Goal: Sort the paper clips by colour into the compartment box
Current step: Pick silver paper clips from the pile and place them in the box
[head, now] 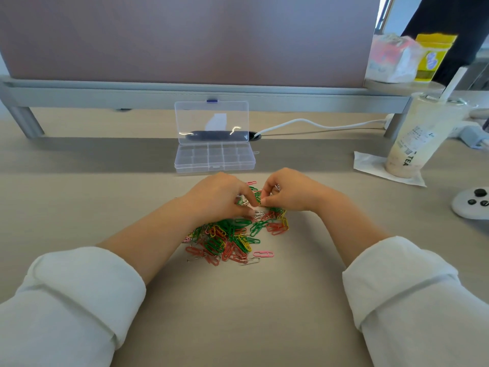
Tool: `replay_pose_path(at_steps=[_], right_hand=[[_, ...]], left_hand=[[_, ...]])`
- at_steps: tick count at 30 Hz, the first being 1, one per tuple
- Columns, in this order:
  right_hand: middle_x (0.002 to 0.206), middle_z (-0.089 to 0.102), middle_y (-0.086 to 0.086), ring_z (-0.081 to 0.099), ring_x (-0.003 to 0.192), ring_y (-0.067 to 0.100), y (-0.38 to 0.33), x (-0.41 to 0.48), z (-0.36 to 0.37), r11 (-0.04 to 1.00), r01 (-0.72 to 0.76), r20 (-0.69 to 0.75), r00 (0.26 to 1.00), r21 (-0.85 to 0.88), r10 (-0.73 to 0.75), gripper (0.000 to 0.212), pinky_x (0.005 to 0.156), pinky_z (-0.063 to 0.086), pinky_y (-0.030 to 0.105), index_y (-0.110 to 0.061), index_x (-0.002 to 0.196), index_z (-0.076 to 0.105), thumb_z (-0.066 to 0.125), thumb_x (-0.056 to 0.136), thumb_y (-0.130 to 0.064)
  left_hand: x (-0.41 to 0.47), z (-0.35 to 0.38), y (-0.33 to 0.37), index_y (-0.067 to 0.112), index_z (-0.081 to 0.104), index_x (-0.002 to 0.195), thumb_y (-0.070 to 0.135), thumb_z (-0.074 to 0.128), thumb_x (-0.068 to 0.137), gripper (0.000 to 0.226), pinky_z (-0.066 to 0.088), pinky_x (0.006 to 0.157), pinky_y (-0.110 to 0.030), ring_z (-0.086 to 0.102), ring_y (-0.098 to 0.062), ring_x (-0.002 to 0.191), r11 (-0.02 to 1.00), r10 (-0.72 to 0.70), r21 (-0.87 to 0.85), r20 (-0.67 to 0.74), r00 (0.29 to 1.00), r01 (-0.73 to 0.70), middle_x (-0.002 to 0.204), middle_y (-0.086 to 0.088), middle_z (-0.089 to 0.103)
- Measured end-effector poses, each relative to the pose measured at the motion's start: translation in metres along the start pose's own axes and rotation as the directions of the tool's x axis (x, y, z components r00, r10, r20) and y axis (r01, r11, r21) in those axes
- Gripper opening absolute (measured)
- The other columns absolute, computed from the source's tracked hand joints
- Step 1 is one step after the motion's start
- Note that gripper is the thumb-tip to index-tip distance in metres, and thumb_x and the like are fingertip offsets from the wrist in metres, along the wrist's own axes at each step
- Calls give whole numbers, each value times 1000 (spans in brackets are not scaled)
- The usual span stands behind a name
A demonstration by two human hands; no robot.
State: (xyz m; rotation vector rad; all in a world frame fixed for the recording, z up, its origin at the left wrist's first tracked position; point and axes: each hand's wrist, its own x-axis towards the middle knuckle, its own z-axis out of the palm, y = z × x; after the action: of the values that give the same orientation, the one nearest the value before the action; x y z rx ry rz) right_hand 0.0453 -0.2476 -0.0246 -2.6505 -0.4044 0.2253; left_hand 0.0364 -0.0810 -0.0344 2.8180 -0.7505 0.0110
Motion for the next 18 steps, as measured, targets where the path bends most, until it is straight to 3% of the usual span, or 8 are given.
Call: replay_pose_path(at_steps=[2, 6, 11, 15, 18], right_hand=[[64, 48, -12, 44, 59, 1, 2, 1, 1, 1000, -7, -24, 1000, -10, 7, 5, 47, 32, 11, -16, 86, 68, 64, 85, -19], [66, 46, -12, 43, 60, 1, 6, 4, 2, 999, -46, -59, 997, 9, 46, 8, 51, 32, 16, -15, 88, 67, 67, 82, -20], [71, 54, -9, 51, 70, 6, 4, 1, -1, 999, -51, 33, 998, 17, 50, 13, 55, 38, 15, -15, 93, 71, 70, 80, -20], [63, 50, -13, 46, 59, 2, 3, -2, -2, 998, -34, 97, 995, 46, 30, 12, 42, 33, 2, -16, 90, 72, 70, 78, -15], [67, 52, -13, 47, 63, 1, 4, -1, -2, 996, -43, 74, 997, 74, 37, 8, 50, 37, 10, -17, 88, 71, 67, 81, -16]], left_hand=[[3, 1, 5, 33, 69, 101, 44, 65, 80, 24, 46, 76, -27, 55, -10, 85, 999, 10, 34, 27, 1000, -11, 101, 5, 68], [8, -2, 8, 25, 67, 98, 37, 64, 83, 19, 42, 77, -26, 55, -13, 94, 999, 5, 33, 123, 992, -9, 101, 4, 63], [7, -6, 7, 19, 61, 100, 33, 58, 89, 18, 36, 75, -23, 46, -10, 87, 1000, 6, 24, 232, 973, -12, 95, 4, 53], [6, -12, 3, 20, 47, 85, 26, 42, 96, 14, 34, 60, -24, 44, -14, 74, 990, -57, -115, 218, 974, 84, 80, 5, 49], [6, -15, 1, 21, 42, 75, 21, 34, 97, 23, 32, 56, -25, 40, -12, 64, 967, -88, -220, 191, 978, 130, 72, 4, 45]])
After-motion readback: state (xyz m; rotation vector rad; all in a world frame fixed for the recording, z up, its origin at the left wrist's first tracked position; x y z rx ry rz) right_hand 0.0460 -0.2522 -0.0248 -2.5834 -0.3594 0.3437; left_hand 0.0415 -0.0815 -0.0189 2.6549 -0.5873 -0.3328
